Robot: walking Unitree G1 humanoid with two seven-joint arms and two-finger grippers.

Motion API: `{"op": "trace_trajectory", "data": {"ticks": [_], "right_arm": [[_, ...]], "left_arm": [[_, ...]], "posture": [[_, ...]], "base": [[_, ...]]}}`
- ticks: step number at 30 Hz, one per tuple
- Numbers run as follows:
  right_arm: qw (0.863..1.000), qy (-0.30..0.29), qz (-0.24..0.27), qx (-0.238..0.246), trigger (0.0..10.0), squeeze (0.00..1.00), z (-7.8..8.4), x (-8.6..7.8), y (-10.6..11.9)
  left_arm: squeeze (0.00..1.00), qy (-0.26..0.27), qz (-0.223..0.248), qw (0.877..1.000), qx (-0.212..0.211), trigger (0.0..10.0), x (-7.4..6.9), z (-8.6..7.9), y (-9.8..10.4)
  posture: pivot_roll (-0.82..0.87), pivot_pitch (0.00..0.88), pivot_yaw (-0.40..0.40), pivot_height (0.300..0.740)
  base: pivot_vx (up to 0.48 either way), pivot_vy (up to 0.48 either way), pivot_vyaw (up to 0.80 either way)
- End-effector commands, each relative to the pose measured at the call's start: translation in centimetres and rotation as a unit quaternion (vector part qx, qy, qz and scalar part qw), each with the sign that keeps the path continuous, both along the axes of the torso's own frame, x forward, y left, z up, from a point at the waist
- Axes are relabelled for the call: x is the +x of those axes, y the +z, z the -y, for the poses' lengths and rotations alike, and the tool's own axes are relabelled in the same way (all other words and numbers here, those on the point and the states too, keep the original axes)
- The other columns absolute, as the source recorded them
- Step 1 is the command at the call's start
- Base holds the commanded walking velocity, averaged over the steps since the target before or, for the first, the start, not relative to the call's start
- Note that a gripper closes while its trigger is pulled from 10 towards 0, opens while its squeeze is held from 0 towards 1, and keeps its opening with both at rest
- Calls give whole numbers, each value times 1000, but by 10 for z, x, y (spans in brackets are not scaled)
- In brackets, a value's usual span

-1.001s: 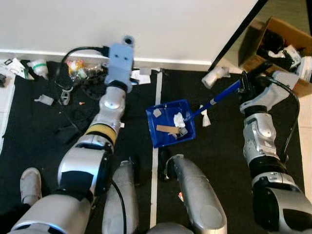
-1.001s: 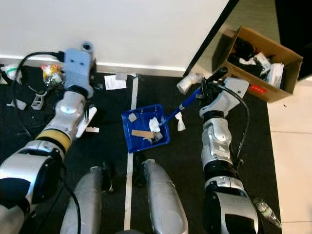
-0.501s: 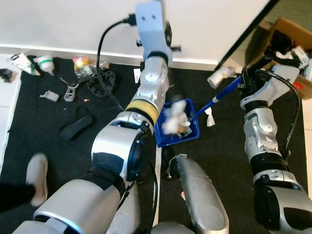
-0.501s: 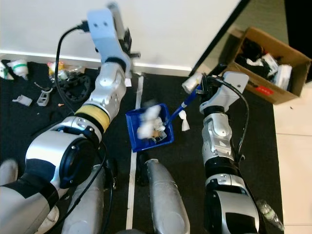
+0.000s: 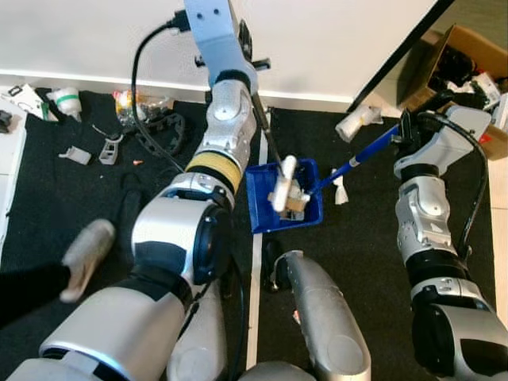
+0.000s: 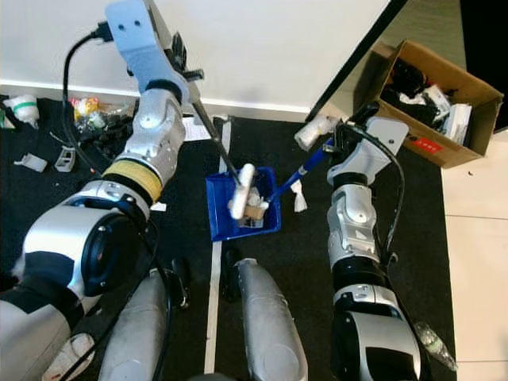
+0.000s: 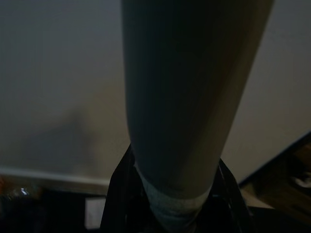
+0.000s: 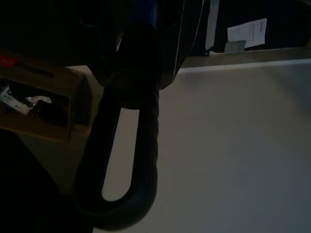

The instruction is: Sweep floor

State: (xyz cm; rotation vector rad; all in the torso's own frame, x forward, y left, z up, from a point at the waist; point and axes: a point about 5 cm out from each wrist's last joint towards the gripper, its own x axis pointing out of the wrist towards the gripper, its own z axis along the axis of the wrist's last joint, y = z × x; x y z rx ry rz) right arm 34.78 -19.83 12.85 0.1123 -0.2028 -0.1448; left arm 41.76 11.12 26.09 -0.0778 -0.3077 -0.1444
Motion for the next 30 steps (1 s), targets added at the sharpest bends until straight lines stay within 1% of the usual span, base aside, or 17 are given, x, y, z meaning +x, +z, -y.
{"op": "trace_trajectory", "data": {"ticks": [1,4,7,8,9,11,12,13,15,16,17,19,21,23,26,27,30], "right_arm": [[991,4,-132,8,10000,0,-1,-20,-58],[991,5,-132,10,10000,0,-2,-19,-57],[991,5,-132,9,10000,0,-2,-18,-56],[991,6,-131,8,10000,0,-2,-16,-55],[991,6,-131,8,10000,0,-2,-16,-55],[991,7,-130,9,10000,0,-2,-14,-53],[991,9,-132,7,10000,0,-2,-14,-53],[991,9,-132,7,10000,0,-2,-14,-53],[990,12,-141,5,10000,0,-4,-14,-55],[990,15,-144,5,10000,0,-4,-13,-56],[990,15,-144,5,10000,0,-4,-13,-56],[989,20,-143,10,10000,0,-7,-13,-56],[990,22,-141,13,10000,0,-7,-13,-55],[990,22,-140,13,10000,0,-7,-13,-55],[990,24,-138,10,10000,0,-8,-14,-55],[990,24,-138,10,10000,0,-8,-14,-55],[990,29,-137,5,10000,0,-10,-14,-55]], "left_arm": [[0,-32,15,999,-23,10000,0,-14,15],[0,-46,12,998,-38,10000,0,-20,22],[0,-38,11,999,-30,10000,1,-28,25],[0,-8,23,1000,3,10000,1,-48,35],[0,-8,23,1000,3,10000,1,-48,35],[0,14,27,999,44,10000,0,-62,39],[0,25,22,996,78,10000,0,-68,35],[0,25,22,996,78,10000,0,-68,35],[0,52,4,984,173,10000,-2,-80,20],[0,59,-8,976,209,10000,-3,-85,12],[0,59,-8,976,209,10000,-3,-85,12],[0,72,-28,962,262,10000,-7,-94,-5],[0,87,-40,953,287,10000,-10,-101,-18],[0,93,-47,953,284,10000,-12,-103,-27],[0,89,-67,954,280,10000,-17,-99,-57],[0,89,-67,954,280,10000,-17,-99,-57],[0,95,-76,960,251,10000,-22,-95,-78]], "posture": [[-30,427,-89,740],[-27,426,-88,740],[-27,426,-88,740],[-20,415,-87,740],[-20,415,-87,740],[-19,413,-87,740],[-18,412,-88,740],[-18,412,-88,740],[-17,411,-83,740],[-17,411,-83,740],[-17,411,-83,740],[-22,409,-78,740],[-27,409,-80,740],[-32,409,-80,740],[-44,413,-86,740],[-44,413,-86,740],[-80,449,-100,740]], "base": [[0,0,0],[0,0,0],[0,0,0],[0,0,0],[0,0,0],[0,0,0],[0,0,0],[0,0,0],[0,0,0],[0,0,0],[0,0,0],[0,0,0],[0,0,0],[0,0,0],[0,0,0],[0,0,0],[0,0,0]]}}
